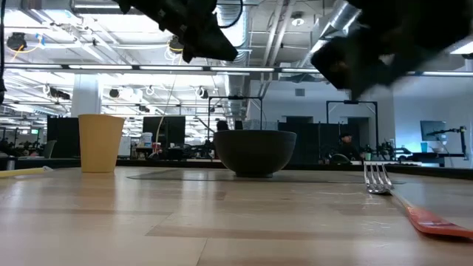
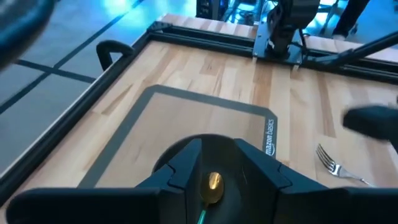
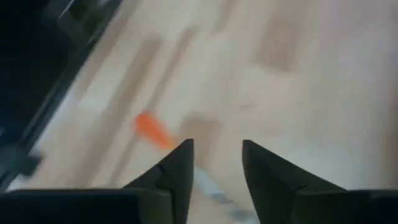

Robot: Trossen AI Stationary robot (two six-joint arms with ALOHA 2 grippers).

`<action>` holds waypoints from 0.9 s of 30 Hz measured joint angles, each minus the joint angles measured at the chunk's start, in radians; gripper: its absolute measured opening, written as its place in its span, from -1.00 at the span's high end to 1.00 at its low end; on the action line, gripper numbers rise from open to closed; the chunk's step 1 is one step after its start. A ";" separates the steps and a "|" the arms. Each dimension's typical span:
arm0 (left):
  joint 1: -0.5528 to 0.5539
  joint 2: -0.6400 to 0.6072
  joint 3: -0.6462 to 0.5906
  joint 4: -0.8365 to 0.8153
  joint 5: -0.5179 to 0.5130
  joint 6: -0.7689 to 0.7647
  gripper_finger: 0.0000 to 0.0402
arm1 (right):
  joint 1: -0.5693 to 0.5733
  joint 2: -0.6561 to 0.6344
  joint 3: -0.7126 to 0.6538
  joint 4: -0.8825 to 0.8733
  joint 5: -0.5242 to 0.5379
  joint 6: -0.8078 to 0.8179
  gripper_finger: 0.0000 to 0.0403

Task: Pick & Place Utensil
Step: Put the silver fork into the black bowl

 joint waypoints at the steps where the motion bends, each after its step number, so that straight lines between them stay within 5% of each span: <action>1: 0.000 -0.007 0.000 -0.006 0.000 0.000 0.54 | 0.020 0.021 0.000 -0.002 -0.003 0.001 0.31; 12: 0.000 -0.022 0.000 -0.019 0.000 0.000 0.54 | 0.072 0.186 -0.002 0.017 0.017 -0.013 0.28; 27: 0.000 -0.022 0.000 -0.019 0.001 0.000 0.54 | 0.034 0.251 0.006 0.032 0.018 -0.276 0.71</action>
